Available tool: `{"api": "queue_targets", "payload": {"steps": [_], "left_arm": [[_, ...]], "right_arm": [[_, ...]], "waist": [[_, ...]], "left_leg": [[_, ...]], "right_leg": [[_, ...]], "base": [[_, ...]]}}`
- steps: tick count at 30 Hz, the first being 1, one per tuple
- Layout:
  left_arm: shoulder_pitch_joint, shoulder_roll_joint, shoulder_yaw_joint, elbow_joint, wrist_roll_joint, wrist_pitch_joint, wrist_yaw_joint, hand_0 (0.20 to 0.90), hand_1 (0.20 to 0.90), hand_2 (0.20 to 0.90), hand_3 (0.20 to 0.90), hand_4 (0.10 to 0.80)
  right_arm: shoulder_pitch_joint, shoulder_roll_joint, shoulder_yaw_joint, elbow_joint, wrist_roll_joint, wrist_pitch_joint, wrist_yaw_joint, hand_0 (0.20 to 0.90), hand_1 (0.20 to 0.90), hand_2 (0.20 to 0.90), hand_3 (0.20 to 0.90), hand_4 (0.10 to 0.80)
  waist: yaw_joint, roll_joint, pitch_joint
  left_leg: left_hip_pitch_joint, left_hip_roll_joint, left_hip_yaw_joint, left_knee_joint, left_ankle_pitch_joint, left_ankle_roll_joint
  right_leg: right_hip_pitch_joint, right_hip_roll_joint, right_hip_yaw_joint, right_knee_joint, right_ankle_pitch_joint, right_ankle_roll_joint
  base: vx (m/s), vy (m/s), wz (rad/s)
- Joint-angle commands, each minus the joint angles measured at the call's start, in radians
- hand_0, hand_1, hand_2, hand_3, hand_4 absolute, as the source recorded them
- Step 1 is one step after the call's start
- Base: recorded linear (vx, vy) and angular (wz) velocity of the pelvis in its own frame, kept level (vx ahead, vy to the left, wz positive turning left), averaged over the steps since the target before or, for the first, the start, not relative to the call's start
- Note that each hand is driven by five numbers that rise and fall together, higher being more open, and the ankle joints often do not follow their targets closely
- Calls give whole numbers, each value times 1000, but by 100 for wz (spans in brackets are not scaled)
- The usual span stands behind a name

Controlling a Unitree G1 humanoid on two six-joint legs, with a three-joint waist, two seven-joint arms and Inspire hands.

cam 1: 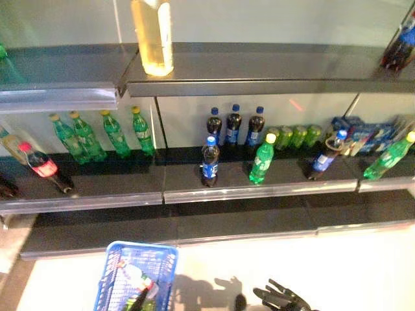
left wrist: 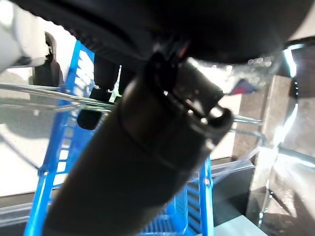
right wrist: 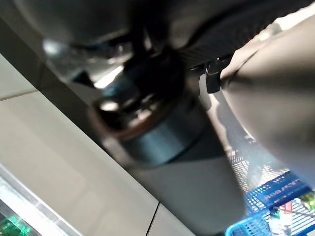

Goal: Pick up the drink and place into the basket.

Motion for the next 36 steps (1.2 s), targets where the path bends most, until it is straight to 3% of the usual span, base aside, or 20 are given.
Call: {"api": "queue_targets", "payload": {"steps": [1, 3, 4, 7, 10, 12, 13, 14, 15, 17, 19, 21, 23, 25, 27, 31, 34, 36], "left_arm": [[49, 28, 27, -8, 16, -108, -8, 300, 300, 300, 200, 100], [35, 55, 35, -18, 9, -85, 8, 300, 300, 300, 200, 100], [27, 65, 23, -30, -9, -83, 17, 300, 300, 300, 200, 100], [9, 62, 30, -50, -9, -95, 11, 300, 300, 300, 200, 100], [3, 72, 47, -38, -1, -101, -9, 300, 300, 300, 200, 100], [2, 85, 48, -56, -17, -91, 2, 300, 300, 300, 200, 100], [1, 89, 43, -73, -19, -86, 16, 300, 300, 300, 200, 100], [0, 89, 32, -95, -18, -89, 42, 300, 300, 300, 200, 100], [3, 86, 24, -92, -30, -99, 50, 300, 300, 300, 200, 100], [11, 66, 38, -79, -20, -110, 61, 300, 300, 300, 200, 100], [22, 62, 39, -74, -11, -104, 66, 300, 300, 300, 200, 100], [29, 52, 41, -54, 1, -91, 69, 300, 300, 300, 200, 100], [32, 52, 34, -52, -2, -76, 67, 300, 300, 300, 200, 100], [31, 38, 19, -45, -16, -64, 38, 300, 300, 300, 200, 100], [29, 24, 9, -45, -7, -63, 28, 300, 300, 300, 200, 100], [12, 8, -9, -37, -12, -82, -6, 300, 300, 300, 200, 100], [13, -2, -8, -31, -19, -86, -26, 300, 300, 300, 200, 100], [6, 6, -16, -27, -18, -68, -18, 300, 300, 300, 200, 100]], "right_arm": [[-66, 32, -25, -35, 64, -73, -20, 900, 900, 900, 900, 800], [-64, 28, -19, -47, 40, -68, -17, 900, 900, 900, 900, 800], [-66, 23, -16, -48, 46, -68, -24, 900, 900, 900, 900, 800], [-70, 27, -25, -41, 62, -96, -34, 900, 900, 900, 900, 800], [-100, 29, -25, -17, 66, -95, -34, 900, 900, 900, 900, 800], [-117, 34, -14, -20, 43, -75, -40, 900, 900, 900, 900, 800], [-121, 35, -8, -30, 33, -68, -47, 900, 900, 900, 900, 800], [-126, 35, 8, -44, 19, -59, -49, 900, 900, 900, 900, 800], [-129, 34, 14, -43, 16, -51, -45, 900, 900, 900, 900, 800], [-136, 26, 26, -54, -13, -22, -56, 900, 900, 900, 900, 800], [-132, 10, 47, -72, -21, -33, -39, 900, 900, 900, 900, 800], [-118, 3, 59, -98, -1, -43, -50, 900, 900, 900, 900, 800], [-101, -4, 51, -110, 0, -46, -51, 900, 900, 900, 900, 800], [-96, -17, 40, -102, -25, -55, -44, 900, 900, 900, 900, 800], [-100, -21, 39, -87, -27, -58, -49, 900, 900, 900, 900, 800], [-103, -11, 36, -41, -20, -69, -70, 900, 900, 900, 900, 800], [-109, 2, 51, -31, -52, -63, -70, 900, 900, 900, 900, 800], [-105, 9, 69, -38, -86, -72, -73, 900, 900, 900, 900, 800]], "waist": [[10, 58, 48], [-3, 62, 47], [-7, 61, 48], [3, 51, 48], [15, 42, 46], [13, 46, 50], [12, 47, 51], [14, 44, 49], [18, 39, 47], [26, 28, 41], [36, 13, 44], [37, -2, 49], [26, -4, 46], [18, 4, 39], [12, 19, 32], [0, 45, 13], [5, 55, 11], [3, 55, 11]], "left_leg": [[-38, -50, -46, 11, 55, 5], [-13, -26, -24, -5, 52, 4], [-3, -16, -17, -10, 48, 1], [5, -3, -22, -2, 41, -19], [23, 28, -9, 14, 2, -46], [48, 76, -22, 26, -20, -61], [54, 99, -28, 27, -22, -68], [63, 146, -27, 29, -20, -86], [65, 168, -20, 32, -16, -95], [38, 210, -38, 60, 48, -111], [1, 237, -49, 106, 104, -116], [-49, 245, -9, 164, 147, -101], [-67, 227, 26, 193, 153, -99], [-77, 129, 26, 190, 116, -86], [-58, 64, 19, 144, 81, -74], [-21, -28, -13, 63, 26, -54], [-10, -59, -66, 39, 14, -37], [3, -58, -68, 14, 15, -28]], "right_leg": [[13, 52, -11, 216, 162, 89], [-33, 43, -18, 275, 176, 96], [-29, 25, -19, 224, 178, 93], [70, -48, -19, -120, 176, 74], [102, -151, 28, -346, 314, 128], [79, -180, 78, -335, 350, 144], [77, -180, 87, -320, 335, 149], [96, -166, 66, -303, 287, 151], [110, -155, 41, -298, 270, 145], [122, -106, 31, -292, 244, 115], [135, -80, 22, -309, 240, 90], [150, -56, -18, -326, 239, 62], [155, -49, -44, -335, 237, 51], [156, -41, -47, -352, 242, 51], [153, -31, -39, -354, 238, 52], [155, 5, -6, -360, 229, 47], [153, 28, 30, -340, 216, 43], [148, 37, 30, -298, 191, 40]], "base": [[222, -52, 0], [205, -107, 4], [209, -191, -7], [215, -310, -12], [222, -459, 1], [182, -480, -5], [153, -598, 3], [130, -602, 20], [150, -691, 22], [98, -600, 10], [54, -522, 2], [54, -501, -27], [41, -271, -23], [47, -144, -4], [65, -40, -8], [75, 15, -3], [81, 67, -39], [71, 106, -18]]}}
